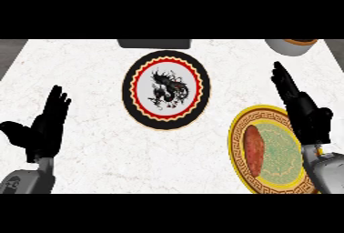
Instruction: Pick the sweet potato from the plate and place it in the plate
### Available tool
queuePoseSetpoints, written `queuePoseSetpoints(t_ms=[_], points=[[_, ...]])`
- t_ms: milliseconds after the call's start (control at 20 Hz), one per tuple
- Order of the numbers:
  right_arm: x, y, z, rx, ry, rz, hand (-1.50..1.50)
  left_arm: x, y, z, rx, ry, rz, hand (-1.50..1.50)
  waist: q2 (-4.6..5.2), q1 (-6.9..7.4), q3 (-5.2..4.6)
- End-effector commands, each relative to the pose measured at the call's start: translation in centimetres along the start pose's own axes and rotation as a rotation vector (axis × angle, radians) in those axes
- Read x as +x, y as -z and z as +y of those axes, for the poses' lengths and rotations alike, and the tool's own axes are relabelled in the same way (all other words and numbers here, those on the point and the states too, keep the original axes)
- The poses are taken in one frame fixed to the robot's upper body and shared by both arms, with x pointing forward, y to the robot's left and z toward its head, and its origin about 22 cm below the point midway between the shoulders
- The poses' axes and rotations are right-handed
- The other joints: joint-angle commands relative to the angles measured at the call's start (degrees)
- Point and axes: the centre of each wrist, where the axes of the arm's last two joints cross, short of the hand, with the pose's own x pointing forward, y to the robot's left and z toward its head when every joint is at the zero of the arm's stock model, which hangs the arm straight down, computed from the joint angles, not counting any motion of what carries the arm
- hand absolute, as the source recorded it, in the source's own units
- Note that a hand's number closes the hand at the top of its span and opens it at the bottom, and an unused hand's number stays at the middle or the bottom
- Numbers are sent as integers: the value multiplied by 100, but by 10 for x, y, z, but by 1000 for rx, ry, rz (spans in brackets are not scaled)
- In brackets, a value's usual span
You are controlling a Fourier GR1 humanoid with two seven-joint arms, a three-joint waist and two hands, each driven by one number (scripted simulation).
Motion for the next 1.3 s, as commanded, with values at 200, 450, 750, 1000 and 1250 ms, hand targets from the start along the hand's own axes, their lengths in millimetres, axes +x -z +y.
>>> queuePoseSetpoints(t_ms=[200, 450, 750, 1000, 1250], points=[[51, 3, 108, 405, 220, -229, 150, 71, 27, -10, -210, 147, -254, 0, -47, 135, 75], [4, -4, 109, 232, -443, -63, 150, 85, 27, -14, -274, 161, -248, 0, -99, 13, 45], [-15, -54, 173, -24, 39, -124, -150, 86, 21, -7, -289, 151, -237, 0, -71, -91, 71], [-12, -62, 125, -103, 0, -251, -150, 89, 4, -11, -266, 157, -245, 0, -92, -120, 63], [39, -40, 100, -72, -216, -178, -150, 98, 15, -15, -268, 161, -246, 0, -94, -148, 51]])
